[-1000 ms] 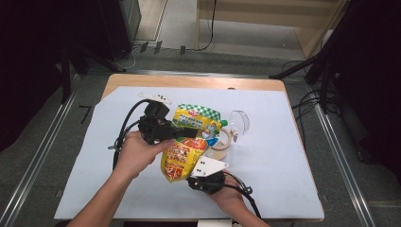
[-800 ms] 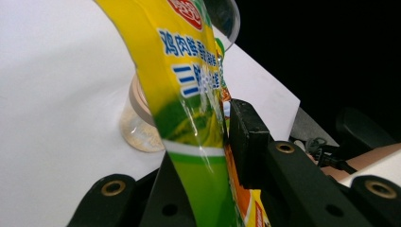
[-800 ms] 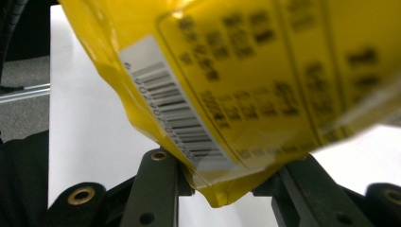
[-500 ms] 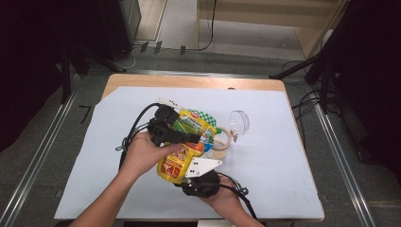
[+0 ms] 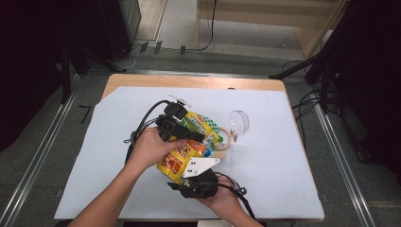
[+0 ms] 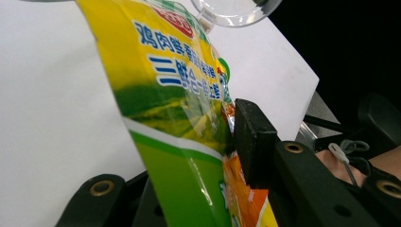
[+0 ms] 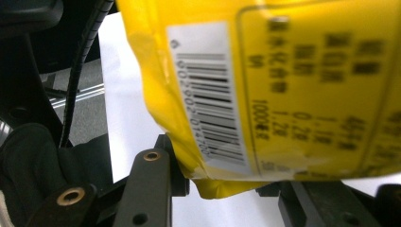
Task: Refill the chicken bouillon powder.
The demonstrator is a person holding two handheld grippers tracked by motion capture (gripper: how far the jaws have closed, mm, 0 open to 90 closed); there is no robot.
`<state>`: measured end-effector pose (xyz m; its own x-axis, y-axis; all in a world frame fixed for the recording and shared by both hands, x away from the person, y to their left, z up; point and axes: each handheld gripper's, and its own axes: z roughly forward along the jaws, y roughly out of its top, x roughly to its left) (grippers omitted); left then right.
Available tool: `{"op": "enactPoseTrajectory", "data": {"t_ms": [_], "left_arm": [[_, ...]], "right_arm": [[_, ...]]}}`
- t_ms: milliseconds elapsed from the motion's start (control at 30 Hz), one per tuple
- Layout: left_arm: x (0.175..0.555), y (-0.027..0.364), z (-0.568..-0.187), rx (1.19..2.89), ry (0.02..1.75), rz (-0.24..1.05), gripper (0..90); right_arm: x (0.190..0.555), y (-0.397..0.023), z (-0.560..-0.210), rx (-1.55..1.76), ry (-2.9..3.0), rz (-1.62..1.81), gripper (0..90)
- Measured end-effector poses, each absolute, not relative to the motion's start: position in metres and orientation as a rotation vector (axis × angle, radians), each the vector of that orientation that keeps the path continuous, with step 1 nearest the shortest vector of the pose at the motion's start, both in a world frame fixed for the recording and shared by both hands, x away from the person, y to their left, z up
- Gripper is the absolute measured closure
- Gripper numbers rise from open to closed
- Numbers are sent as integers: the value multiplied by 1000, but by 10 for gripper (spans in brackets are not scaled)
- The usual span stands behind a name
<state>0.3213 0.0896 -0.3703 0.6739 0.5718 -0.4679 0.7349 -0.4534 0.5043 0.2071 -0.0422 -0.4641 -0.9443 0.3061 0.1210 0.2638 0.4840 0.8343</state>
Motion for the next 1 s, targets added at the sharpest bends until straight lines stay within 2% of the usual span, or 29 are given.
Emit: {"op": "enactPoseTrajectory", "data": {"t_ms": [533, 667, 733, 1000], "left_arm": [[342, 84, -379, 2195, 1093, -370, 793], [339, 85, -376, 2171, 1098, -388, 740], [338, 86, -376, 2163, 1097, -387, 677], [331, 88, -371, 2187, 1095, -357, 624]], "right_arm": [[218, -43, -460, 550, 2686, 1424, 598], [220, -45, -459, 598, 2672, 1451, 624], [224, -48, -460, 672, 2670, 1516, 641], [235, -59, -462, 804, 2654, 1616, 639]]}}
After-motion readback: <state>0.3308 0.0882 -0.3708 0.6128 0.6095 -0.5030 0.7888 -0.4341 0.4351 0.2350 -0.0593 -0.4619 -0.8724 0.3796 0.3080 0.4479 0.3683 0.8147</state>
